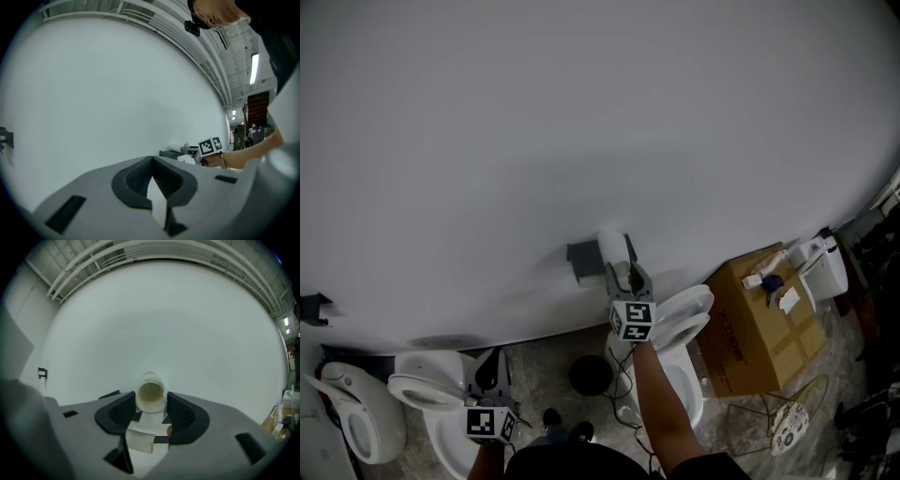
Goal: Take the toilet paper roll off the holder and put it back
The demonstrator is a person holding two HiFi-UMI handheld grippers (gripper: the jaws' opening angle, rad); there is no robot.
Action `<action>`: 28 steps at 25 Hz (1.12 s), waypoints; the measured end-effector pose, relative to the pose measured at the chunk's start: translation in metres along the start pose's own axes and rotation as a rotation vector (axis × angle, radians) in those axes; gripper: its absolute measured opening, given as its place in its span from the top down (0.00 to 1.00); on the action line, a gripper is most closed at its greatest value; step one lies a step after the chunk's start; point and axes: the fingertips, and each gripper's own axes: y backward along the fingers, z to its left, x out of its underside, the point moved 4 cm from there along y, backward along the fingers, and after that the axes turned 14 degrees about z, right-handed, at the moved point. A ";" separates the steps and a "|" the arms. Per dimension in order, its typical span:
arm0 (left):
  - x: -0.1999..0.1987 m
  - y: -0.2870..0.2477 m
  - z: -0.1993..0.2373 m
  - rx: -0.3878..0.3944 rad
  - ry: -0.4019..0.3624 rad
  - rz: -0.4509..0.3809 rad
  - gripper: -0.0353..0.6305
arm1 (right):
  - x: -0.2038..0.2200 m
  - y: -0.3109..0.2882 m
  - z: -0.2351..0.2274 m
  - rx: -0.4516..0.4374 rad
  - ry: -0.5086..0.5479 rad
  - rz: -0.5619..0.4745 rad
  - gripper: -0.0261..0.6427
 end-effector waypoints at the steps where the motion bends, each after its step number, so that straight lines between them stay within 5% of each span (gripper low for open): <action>1: 0.000 0.000 0.000 0.002 -0.003 0.000 0.94 | 0.000 0.000 -0.001 0.001 -0.001 0.001 0.65; 28: -0.001 -0.002 -0.002 0.036 -0.018 -0.017 0.94 | -0.061 0.041 -0.009 0.046 -0.012 -0.158 0.65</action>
